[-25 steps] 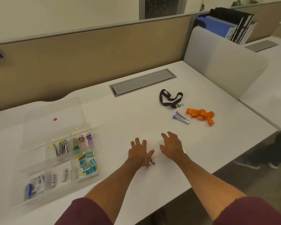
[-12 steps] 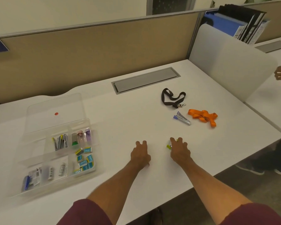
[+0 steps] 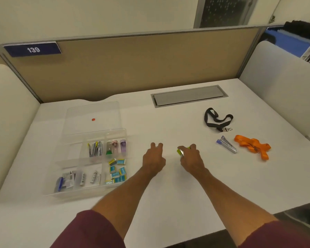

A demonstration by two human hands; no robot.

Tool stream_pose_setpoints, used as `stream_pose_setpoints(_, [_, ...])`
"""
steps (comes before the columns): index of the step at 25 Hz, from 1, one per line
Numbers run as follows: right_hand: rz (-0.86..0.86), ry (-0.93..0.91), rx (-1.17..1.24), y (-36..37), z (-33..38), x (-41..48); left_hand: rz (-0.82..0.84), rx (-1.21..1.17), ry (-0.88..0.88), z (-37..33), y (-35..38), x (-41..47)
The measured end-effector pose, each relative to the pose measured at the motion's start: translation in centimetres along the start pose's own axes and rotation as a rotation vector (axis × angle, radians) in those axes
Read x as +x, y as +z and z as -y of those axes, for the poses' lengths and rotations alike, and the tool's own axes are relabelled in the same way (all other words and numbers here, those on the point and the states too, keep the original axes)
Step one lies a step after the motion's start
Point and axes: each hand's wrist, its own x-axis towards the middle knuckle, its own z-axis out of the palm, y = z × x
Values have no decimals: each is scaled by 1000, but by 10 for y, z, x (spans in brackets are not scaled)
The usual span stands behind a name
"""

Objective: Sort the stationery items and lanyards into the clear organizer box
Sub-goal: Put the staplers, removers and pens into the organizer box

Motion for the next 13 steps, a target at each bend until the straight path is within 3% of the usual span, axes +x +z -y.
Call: stream_pose_setpoints(13, [108,-298,66,41,209,29,-290,-32,-196,175,-99,1])
